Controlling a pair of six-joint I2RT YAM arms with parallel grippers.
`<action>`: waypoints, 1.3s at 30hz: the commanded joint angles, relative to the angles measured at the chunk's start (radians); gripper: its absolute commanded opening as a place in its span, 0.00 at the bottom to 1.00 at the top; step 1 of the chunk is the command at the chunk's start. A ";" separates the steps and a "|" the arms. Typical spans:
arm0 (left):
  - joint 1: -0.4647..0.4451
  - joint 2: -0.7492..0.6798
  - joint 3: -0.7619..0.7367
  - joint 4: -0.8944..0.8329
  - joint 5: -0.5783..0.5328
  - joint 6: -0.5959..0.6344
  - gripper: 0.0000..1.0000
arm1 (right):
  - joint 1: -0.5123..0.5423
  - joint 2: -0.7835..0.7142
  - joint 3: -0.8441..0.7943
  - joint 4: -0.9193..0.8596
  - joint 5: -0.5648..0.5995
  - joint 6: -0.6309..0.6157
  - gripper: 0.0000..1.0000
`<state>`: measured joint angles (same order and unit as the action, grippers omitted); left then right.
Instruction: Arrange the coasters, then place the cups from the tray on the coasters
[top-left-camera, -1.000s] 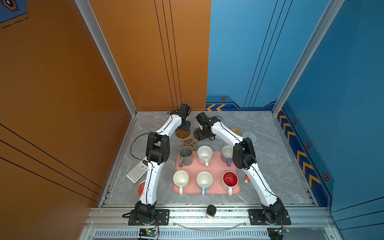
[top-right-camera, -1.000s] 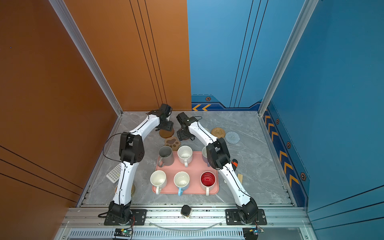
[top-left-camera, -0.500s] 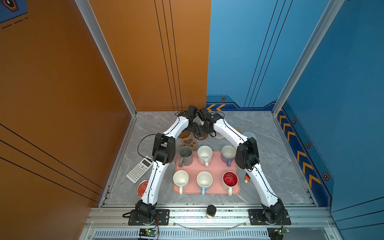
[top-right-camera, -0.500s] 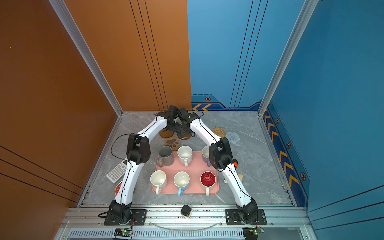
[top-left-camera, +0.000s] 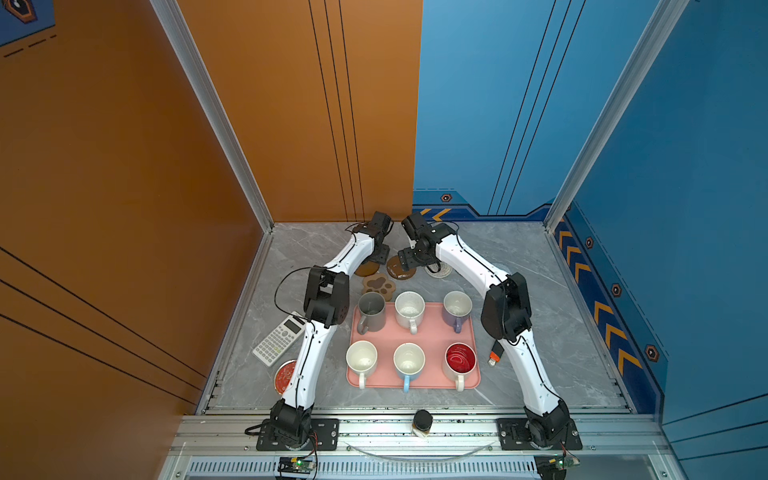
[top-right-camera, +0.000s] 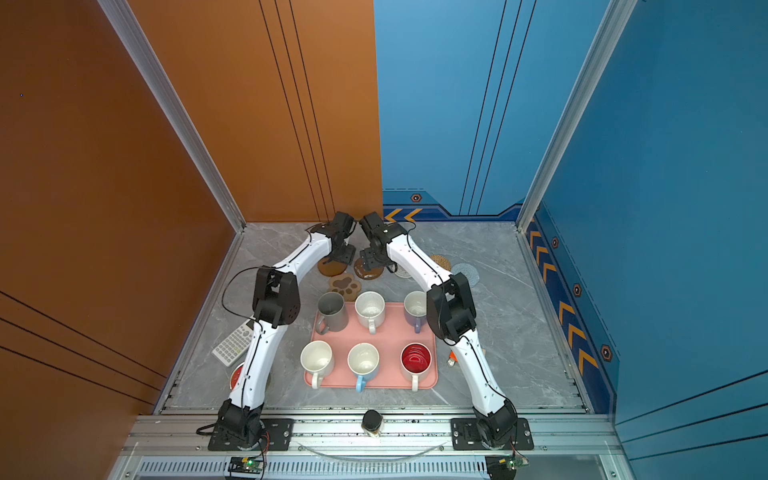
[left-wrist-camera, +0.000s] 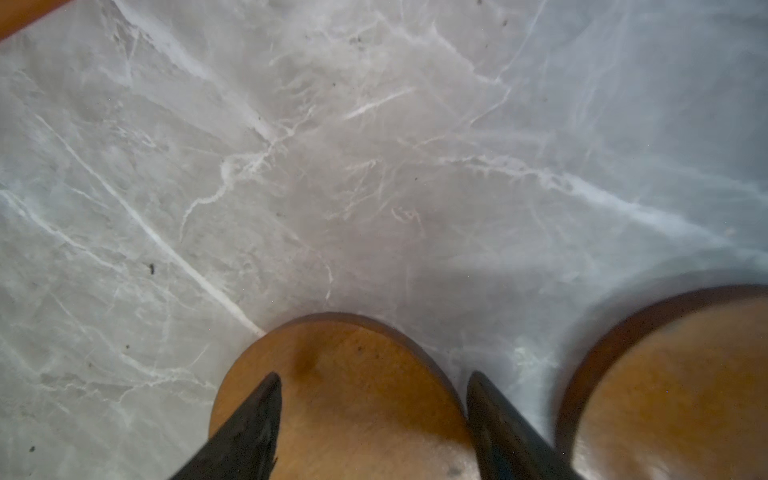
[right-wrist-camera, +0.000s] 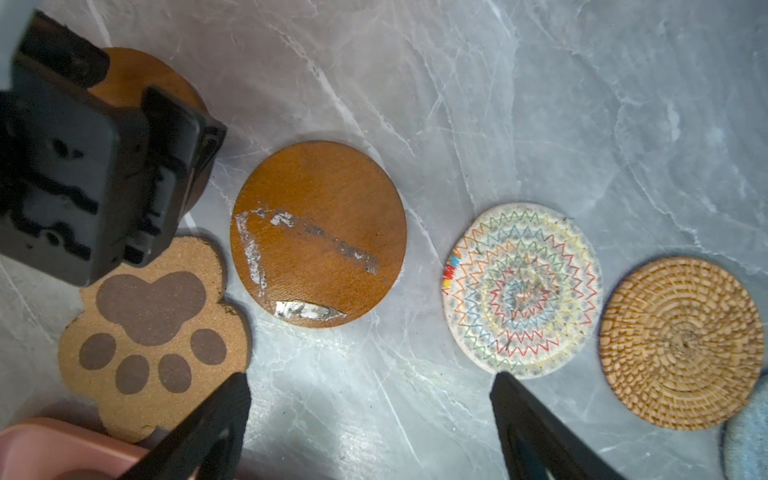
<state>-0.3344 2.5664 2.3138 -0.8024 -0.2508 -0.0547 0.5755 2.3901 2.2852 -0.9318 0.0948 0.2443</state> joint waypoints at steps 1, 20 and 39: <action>0.015 -0.035 -0.053 -0.026 -0.021 -0.009 0.70 | -0.003 -0.058 -0.025 0.018 0.022 0.026 0.89; 0.055 -0.148 -0.192 -0.024 -0.077 -0.003 0.69 | -0.012 -0.148 -0.155 0.059 0.025 0.041 0.88; -0.079 -0.340 -0.200 -0.034 0.084 0.152 0.76 | -0.022 -0.310 -0.320 0.112 0.036 0.033 0.88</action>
<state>-0.3943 2.2665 2.1620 -0.8059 -0.2356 0.0425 0.5644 2.1277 1.9953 -0.8387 0.1101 0.2699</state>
